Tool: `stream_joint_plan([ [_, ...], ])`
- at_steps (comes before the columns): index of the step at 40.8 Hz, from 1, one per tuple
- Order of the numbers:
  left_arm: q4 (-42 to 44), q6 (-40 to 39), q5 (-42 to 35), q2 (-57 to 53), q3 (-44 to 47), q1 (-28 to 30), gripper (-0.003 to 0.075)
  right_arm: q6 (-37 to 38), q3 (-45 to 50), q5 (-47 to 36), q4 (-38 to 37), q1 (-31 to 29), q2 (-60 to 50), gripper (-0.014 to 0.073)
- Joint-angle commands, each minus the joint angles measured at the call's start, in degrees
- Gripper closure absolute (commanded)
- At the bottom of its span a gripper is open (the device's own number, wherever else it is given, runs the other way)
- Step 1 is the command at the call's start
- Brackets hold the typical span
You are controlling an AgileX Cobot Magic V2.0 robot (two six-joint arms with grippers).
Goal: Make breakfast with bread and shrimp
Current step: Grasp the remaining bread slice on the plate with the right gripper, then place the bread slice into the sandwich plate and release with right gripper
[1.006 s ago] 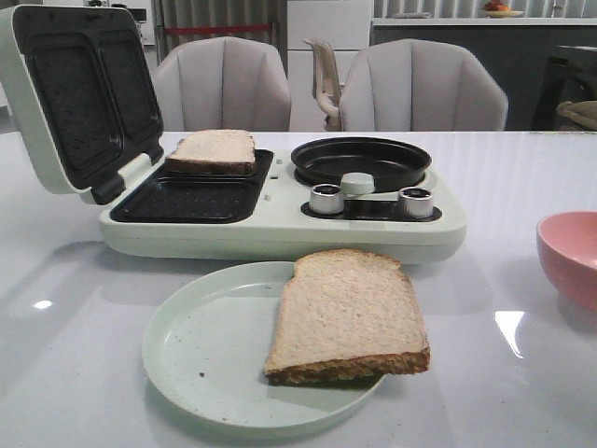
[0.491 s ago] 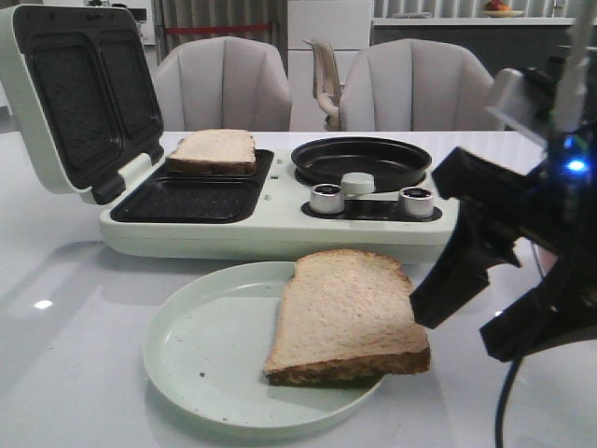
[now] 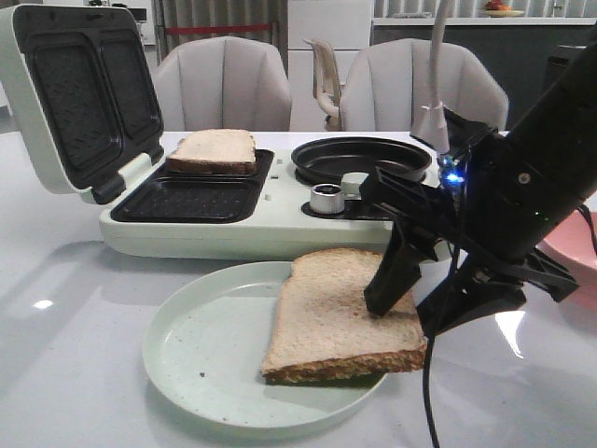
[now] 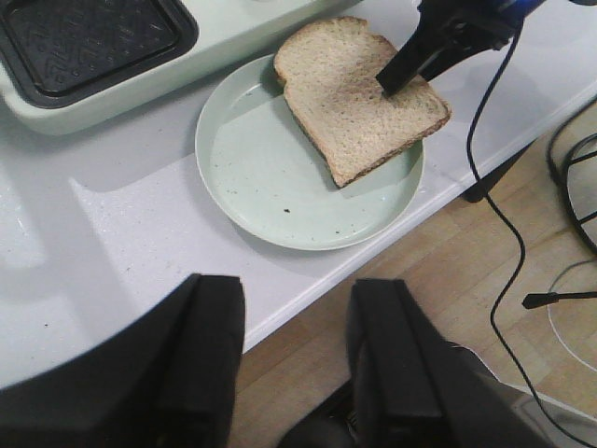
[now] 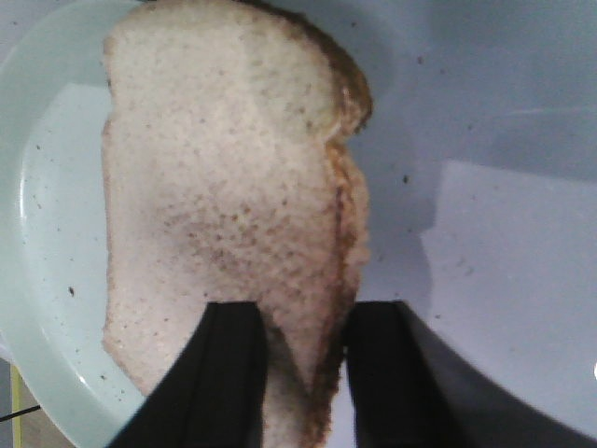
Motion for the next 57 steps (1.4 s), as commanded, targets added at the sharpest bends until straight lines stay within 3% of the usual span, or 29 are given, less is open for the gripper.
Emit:
stream_joint_plan([
  [1, 0.3, 0.1, -4.1, -0.1, -1.7, -0.2, 0.0391, -0.8, -1.8, 0.4, 1.7, 0.0, -2.2, 0.0371],
  [14, 0.7, 0.1, -4.1, -0.1, -1.7, -0.2, 0.0391, -0.8, -1.8, 0.6, 1.7, 0.0, -2.9, 0.0559],
  [35, 1.2, 0.1, -4.1, -0.1, -1.7, -0.2, 0.0391, -0.8, -3.1, 7.8, 1.7, 0.4, -17.5, 0.0559],
  [46, 1.8, 0.1, -4.1, -0.1, -1.7, -0.2, 0.0391, -1.2, -9.2, 3.7, 5.2, 3.2, -16.1, 0.0559],
  [57, 1.8, 0.1, -4.1, -0.1, -1.7, -0.2, 0.0391, -1.2, -23.4, -3.0, 10.2, 6.5, -4.4, 0.0559],
])
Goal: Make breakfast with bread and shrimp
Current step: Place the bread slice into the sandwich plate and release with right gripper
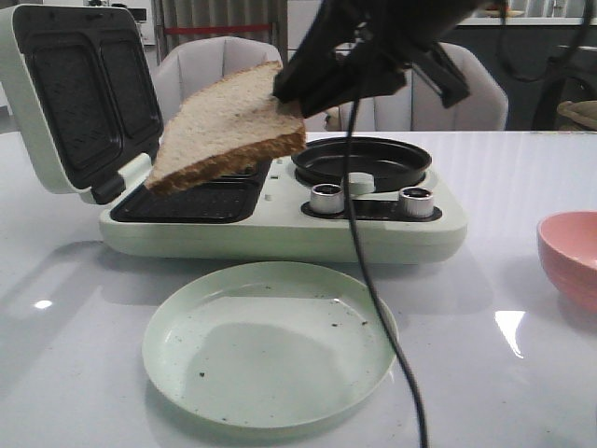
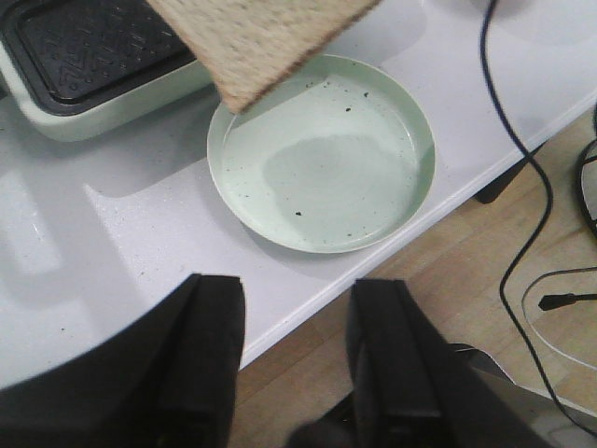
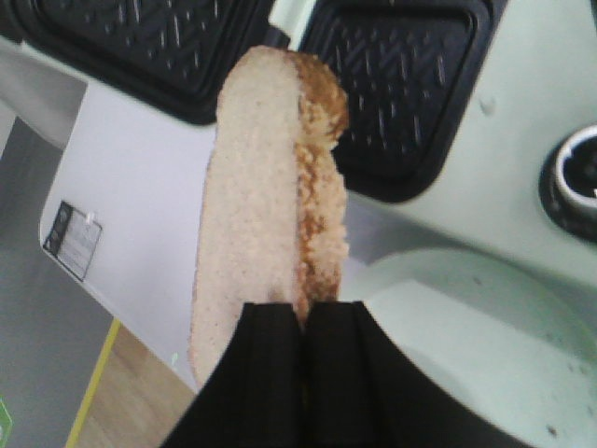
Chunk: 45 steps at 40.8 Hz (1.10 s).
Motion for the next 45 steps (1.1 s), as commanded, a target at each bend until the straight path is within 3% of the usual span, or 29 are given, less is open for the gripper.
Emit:
stream_joint_plan([
  [1, 0.3, 0.1, -3.9, -0.1, -1.7, -0.2, 0.0391, -0.6, -7.5, -4.9, 6.1, 0.5, 3.3, 0.0559],
  [17, 0.6, 0.1, -3.9, -0.1, -1.7, -0.2, 0.0391, -0.6, -27.0, -5.0, 9.5, 0.9, 23.5, 0.0543],
  [20, 0.8, 0.1, -3.9, -0.1, -1.7, -0.2, 0.0391, -0.6, -28.5, -4.2, 9.5, 0.9, 25.8, 0.0451],
  [26, 1.6, 0.1, -3.9, -0.1, -1.7, -0.2, 0.0391, -0.6, -28.7, -6.6, 9.5, 0.6, 28.3, 0.0169],
  [29, 2.0, 0.1, -3.9, -0.1, -1.7, -0.2, 0.0391, -0.5, -28.7, -4.9, 9.5, 0.1, 28.4, 0.0102],
  [33, 2.2, 0.1, -3.9, -0.1, -1.7, -0.2, 0.0391, -1.2, -28.9, -3.0, 9.3, -0.5, 27.6, 0.0099],
  [38, 3.1, 0.1, -3.8, -0.1, -1.7, -0.2, 0.0391, -7.2, -28.9, -1.3, 8.0, -0.5, 24.7, 0.0099],
  [45, 3.2, 0.1, -3.8, -0.1, -1.7, -0.2, 0.0391, -9.5, -28.9, 5.2, -3.0, -0.5, 18.1, 0.0099],
])
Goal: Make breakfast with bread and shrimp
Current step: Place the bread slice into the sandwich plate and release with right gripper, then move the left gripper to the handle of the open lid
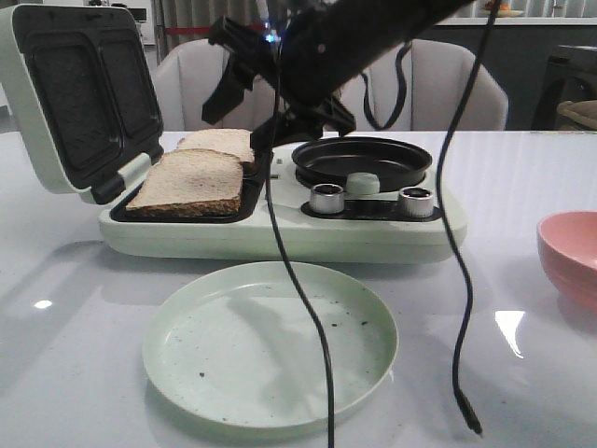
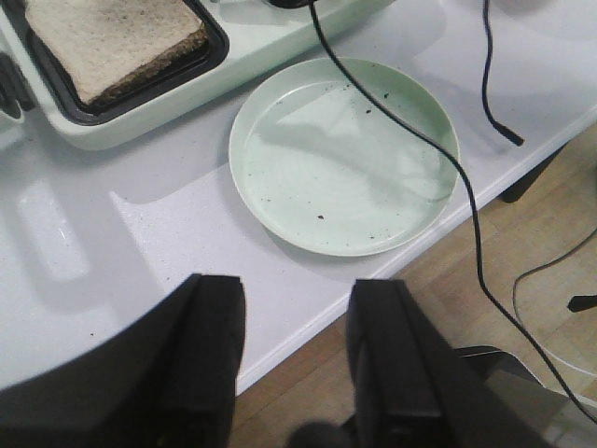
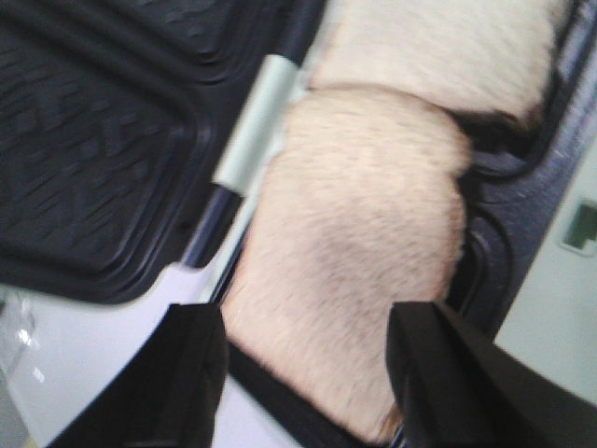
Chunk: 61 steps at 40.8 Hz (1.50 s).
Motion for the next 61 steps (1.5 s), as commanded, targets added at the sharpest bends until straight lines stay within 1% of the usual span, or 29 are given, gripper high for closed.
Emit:
stream_joint_plan([
  [1, 0.6, 0.1, -3.8, -0.1, -1.7, -0.2, 0.0391, -1.5, -2.2, 5.0, -6.0, -0.3, -8.5, 0.0099],
  [3, 0.6, 0.1, -3.8, -0.1, -1.7, -0.2, 0.0391, 0.5, -2.2, 8.4, -11.5, -0.3, -11.0, 0.0099],
  [5, 0.6, 0.1, -3.8, -0.1, -1.7, -0.2, 0.0391, 4.1, -2.2, 11.5, -17.5, -0.3, -13.2, 0.0100],
  [9, 0.9, 0.1, -3.8, -0.1, -1.7, -0.2, 0.0391, 15.4, -1.8, 17.1, -32.3, -0.2, -17.5, 0.0114],
  [12, 0.9, 0.1, -3.8, -0.1, -1.7, -0.2, 0.0391, 22.6, -0.2, 20.5, -42.9, -0.2, -21.3, 0.0122],
  [15, 0.9, 0.1, -3.8, -0.1, -1.7, -0.2, 0.0391, 26.4, 3.1, 21.8, -48.1, -0.2, -24.9, 0.0122],
  [31, 1.0, 0.1, -3.8, -0.1, -1.7, -0.2, 0.0391, 26.8, 29.7, 17.5, -49.5, -0.2, -49.7, 0.0122],
  [37, 1.0, 0.1, -4.2, -0.1, -1.7, -0.2, 0.0391, 26.8, 38.1, 17.1, -49.6, -0.2, -57.3, 0.0122],
  [42, 1.0, 0.1, -4.3, -0.1, -1.7, -0.2, 0.0391, 26.8, 44.0, 15.2, -49.7, -0.2, -63.1, 0.0122],
  [46, 0.4, 0.1, -4.3, -0.1, -1.7, -0.2, 0.0391, 26.8, 46.1, 16.0, -49.7, -0.2, -65.5, 0.0122],
  [51, -0.2, 0.1, -3.8, 0.2, -2.1, -0.2, 0.0391, 26.8, 46.3, 18.3, -49.7, -0.2, -66.3, 0.0122],
  [55, 1.2, 0.1, -0.4, 1.8, -3.8, -0.2, 0.0391, 26.8, 46.3, 18.5, -49.7, -0.2, -66.3, 0.0122],
  [57, 2.4, 0.1, 2.8, 2.9, -5.2, -0.2, 0.0392, 26.8, 46.3, 18.5, -49.7, -0.2, -66.3, 0.0122],
  [59, 4.5, 0.1, 5.5, 4.7, -7.1, 0.0, 0.0414, 26.8, 46.3, 18.5, -49.7, -0.2, -66.3, 0.0122],
  [61, 6.2, 0.1, 6.4, 6.2, -7.9, 0.0, 0.0437, 26.8, 46.3, 18.5, -49.7, -0.2, -66.3, 0.0122],
])
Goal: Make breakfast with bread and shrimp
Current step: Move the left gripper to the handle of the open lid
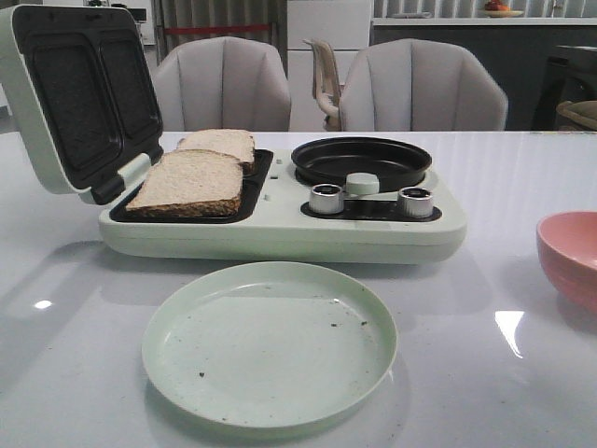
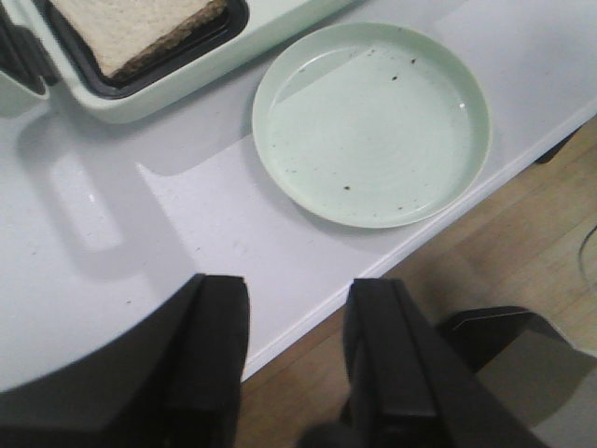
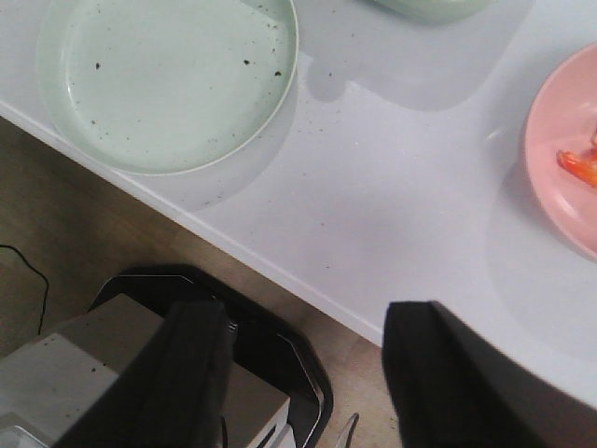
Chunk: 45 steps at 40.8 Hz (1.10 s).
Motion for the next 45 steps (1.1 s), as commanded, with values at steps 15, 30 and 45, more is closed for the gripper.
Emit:
stream_joint_plan([
  [15, 7.4, -0.3, 2.7, 12.5, -10.1, 13.8, 0.0618, 0.1, -1.3, -2.1, 0.2, -0.2, -0.8, 0.0122],
  [30, -16.0, 19.2, -4.9, 21.5, -15.0, 45.2, 0.0618, 0.1, -1.3, -2.1, 0.2, -0.2, -0.8, 0.0122],
  [45, -46.1, 31.4, -8.3, 38.9, -28.5, 61.6, 0.0619, 0.1, -1.3, -2.1, 0.2, -0.2, -0.8, 0.0122],
])
